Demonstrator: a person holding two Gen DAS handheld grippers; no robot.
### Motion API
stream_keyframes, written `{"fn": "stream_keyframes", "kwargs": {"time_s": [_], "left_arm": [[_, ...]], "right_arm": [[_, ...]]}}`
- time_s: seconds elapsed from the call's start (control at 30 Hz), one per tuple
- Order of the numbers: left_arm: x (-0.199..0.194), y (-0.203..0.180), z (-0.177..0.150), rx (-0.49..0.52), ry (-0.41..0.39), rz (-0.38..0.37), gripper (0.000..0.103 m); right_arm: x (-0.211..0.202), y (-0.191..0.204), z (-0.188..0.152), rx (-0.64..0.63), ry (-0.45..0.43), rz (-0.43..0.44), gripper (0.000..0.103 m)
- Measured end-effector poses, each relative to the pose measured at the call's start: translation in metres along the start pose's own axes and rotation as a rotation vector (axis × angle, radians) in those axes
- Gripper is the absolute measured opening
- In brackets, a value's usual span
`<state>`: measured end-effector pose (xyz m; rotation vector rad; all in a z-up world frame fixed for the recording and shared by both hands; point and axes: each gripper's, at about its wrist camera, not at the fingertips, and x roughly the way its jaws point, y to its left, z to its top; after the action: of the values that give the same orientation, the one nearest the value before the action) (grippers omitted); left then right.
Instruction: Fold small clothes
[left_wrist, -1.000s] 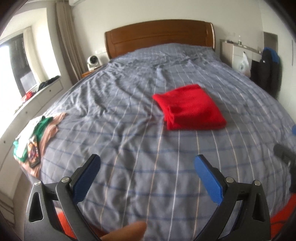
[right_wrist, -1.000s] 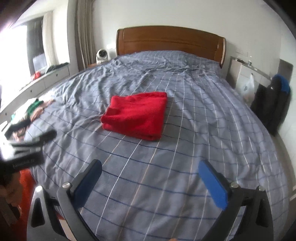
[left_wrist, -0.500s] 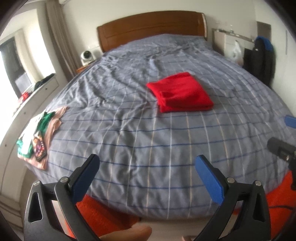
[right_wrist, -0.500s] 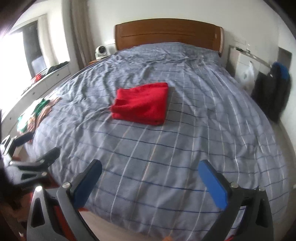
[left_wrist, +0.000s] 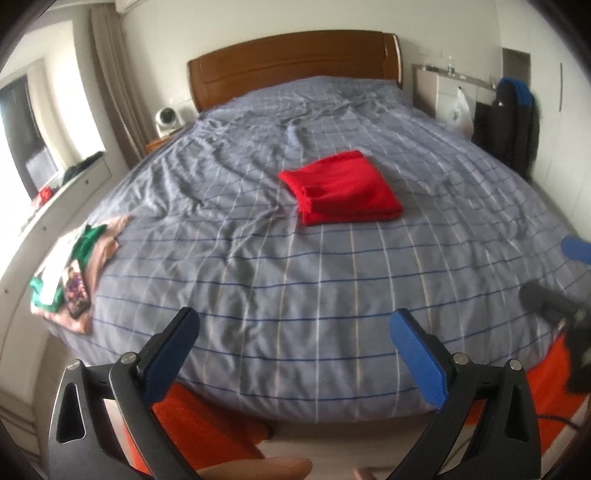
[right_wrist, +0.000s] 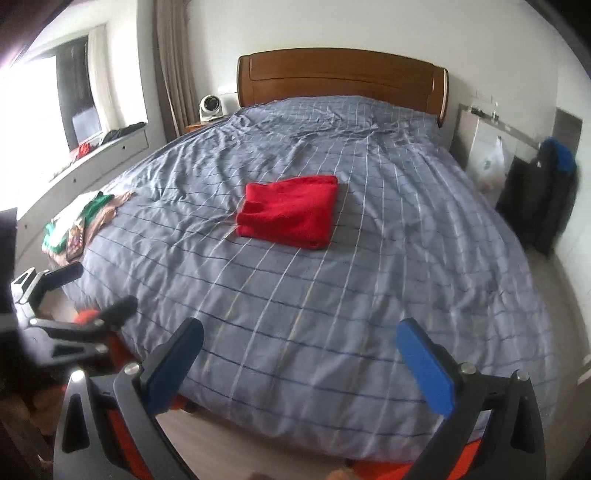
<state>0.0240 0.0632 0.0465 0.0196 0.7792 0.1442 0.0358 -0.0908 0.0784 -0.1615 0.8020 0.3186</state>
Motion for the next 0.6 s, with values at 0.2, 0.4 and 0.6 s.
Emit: {"fn": "stream_keyframes", "kwargs": {"time_s": [0.2, 0.4, 0.6], "left_arm": [[-0.002, -0.001, 0.018, -0.021, -0.018, -0.029, 0.103], [-0.003, -0.005, 0.024, -0.018, -0.021, -0.026, 0.103], [0.005, -0.006, 0.016, -0.023, 0.023, -0.039, 0.103]], "right_arm": [[-0.001, 0.004, 0.013, -0.01, -0.025, -0.052, 0.103], [-0.007, 0.003, 0.026, -0.024, -0.072, -0.09, 0.103], [0.005, -0.004, 0.016, 0.001, -0.017, -0.095, 0.103]]}}
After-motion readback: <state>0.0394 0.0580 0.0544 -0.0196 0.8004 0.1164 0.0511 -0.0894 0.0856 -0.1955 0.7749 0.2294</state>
